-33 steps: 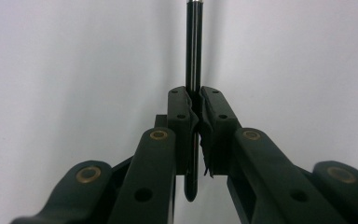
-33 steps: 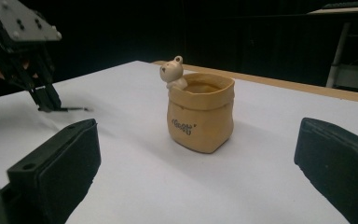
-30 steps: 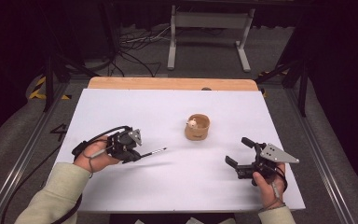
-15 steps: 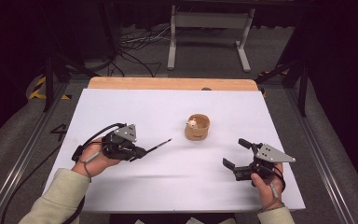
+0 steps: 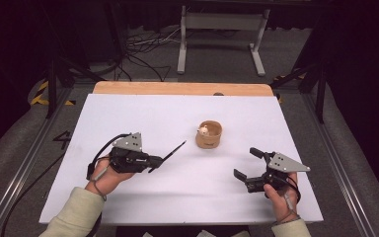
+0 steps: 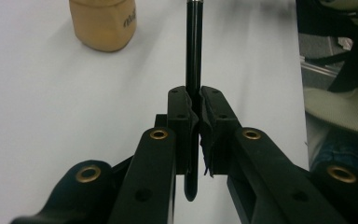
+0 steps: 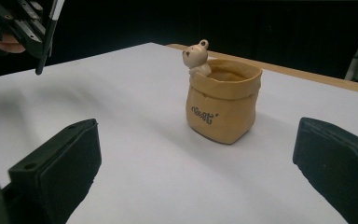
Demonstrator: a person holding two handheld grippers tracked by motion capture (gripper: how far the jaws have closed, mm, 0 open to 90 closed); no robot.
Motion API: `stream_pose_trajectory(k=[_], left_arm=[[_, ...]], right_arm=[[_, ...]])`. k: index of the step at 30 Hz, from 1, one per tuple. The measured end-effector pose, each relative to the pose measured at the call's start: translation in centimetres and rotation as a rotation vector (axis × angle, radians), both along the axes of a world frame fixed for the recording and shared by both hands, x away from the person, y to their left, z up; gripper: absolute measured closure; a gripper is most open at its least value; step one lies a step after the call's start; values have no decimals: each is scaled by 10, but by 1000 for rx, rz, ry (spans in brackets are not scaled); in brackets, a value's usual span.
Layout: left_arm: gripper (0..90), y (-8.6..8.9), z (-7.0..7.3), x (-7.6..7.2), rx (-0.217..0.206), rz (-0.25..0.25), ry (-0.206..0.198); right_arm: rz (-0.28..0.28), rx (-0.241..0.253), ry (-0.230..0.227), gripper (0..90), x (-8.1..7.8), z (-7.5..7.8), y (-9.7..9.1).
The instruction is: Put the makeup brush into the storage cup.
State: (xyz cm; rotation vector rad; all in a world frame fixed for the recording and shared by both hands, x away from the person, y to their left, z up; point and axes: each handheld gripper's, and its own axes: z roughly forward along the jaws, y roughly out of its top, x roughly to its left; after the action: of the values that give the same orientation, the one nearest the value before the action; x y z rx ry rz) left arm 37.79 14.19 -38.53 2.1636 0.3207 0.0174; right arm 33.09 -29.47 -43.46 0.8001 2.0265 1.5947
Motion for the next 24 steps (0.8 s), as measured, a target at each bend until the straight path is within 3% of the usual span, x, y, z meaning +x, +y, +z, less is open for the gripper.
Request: stream_pose_trajectory(k=[16,24], left_arm=[[834,-10,-21,-19,-279,35,-45],[834,-16,-29,-27,-311,66,-73]], right_arm=[[32,5,3,17,-2,0,7],[56,9,-4,16,-2,2,14]])
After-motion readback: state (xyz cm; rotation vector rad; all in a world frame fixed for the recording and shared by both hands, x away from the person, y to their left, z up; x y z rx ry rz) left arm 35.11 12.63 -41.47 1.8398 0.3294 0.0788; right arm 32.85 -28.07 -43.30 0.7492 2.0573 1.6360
